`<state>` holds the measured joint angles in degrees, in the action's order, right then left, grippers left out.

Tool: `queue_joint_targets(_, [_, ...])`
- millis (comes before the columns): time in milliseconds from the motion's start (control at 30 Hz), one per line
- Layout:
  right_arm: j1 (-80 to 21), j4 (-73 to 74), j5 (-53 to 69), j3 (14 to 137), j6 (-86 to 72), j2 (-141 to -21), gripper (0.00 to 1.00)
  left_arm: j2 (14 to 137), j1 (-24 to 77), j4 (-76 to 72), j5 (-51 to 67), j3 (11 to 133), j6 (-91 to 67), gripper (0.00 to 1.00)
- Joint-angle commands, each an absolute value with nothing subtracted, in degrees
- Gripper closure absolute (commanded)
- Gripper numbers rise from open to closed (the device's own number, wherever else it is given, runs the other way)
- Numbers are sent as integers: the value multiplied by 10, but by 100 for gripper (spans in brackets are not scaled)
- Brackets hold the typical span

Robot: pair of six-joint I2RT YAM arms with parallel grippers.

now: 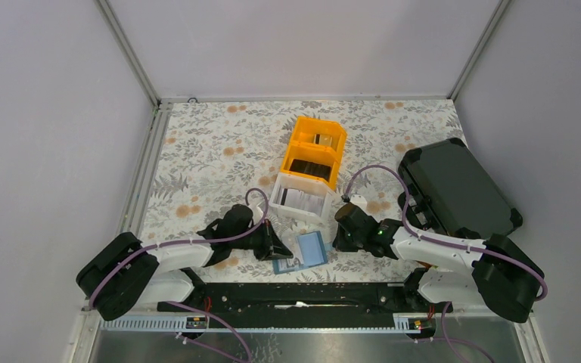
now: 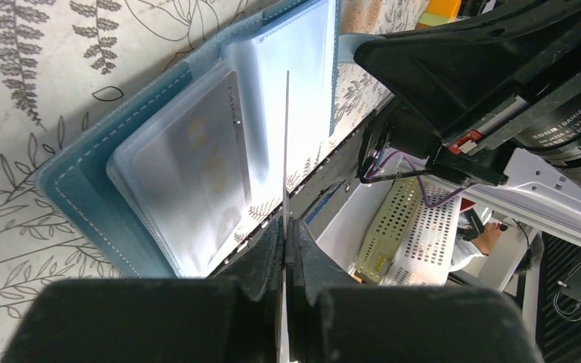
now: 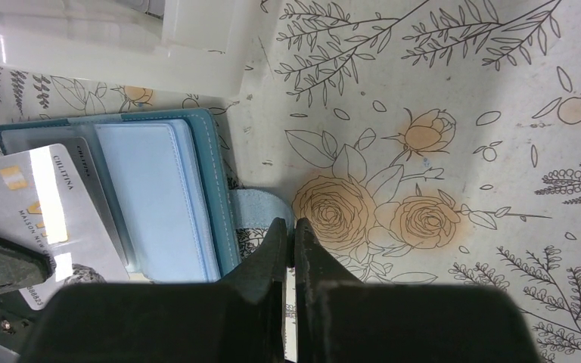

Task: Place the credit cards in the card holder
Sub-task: Insert the credit card into the card holder.

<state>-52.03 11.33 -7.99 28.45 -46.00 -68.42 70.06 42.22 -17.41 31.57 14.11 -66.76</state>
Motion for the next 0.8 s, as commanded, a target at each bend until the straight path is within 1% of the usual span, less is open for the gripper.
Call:
queue_joint_targets(0, [-526,118,-98,288,-468,-685,100,681,417,-200,327,139,-672,100])
queue_joint_targets(767, [-526,121,-99,291,-473,-686,100,728,416,-223,320,129,-646,100])
